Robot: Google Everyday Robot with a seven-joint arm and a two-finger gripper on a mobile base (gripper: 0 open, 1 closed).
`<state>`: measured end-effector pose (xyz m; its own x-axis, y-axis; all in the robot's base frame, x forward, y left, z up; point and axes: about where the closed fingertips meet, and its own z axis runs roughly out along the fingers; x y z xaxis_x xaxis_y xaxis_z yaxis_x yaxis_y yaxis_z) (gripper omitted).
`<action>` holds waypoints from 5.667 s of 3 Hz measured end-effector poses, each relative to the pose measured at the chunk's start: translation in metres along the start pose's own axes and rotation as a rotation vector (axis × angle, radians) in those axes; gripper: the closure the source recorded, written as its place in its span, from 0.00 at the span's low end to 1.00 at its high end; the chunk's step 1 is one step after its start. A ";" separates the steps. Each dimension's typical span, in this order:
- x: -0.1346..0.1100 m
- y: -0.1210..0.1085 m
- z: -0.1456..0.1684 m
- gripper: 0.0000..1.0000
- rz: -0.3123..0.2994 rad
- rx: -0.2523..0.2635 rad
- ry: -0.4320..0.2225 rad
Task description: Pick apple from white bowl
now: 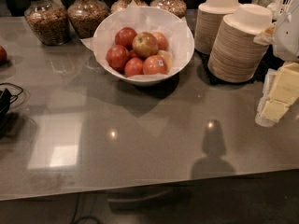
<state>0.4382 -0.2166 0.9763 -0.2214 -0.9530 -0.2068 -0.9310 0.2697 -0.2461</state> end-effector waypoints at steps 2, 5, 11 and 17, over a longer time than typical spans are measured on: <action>-0.012 -0.005 0.011 0.00 0.014 0.020 -0.040; -0.079 -0.039 0.041 0.00 0.005 0.047 -0.166; -0.167 -0.106 0.072 0.00 0.050 -0.011 -0.589; -0.227 -0.145 0.114 0.18 0.096 0.003 -0.595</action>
Offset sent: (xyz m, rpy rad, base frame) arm 0.0321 0.0332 -0.0252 0.1072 -0.0607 -0.0207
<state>0.6565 -0.0236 0.9509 -0.1034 -0.6836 -0.7225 -0.9137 0.3523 -0.2025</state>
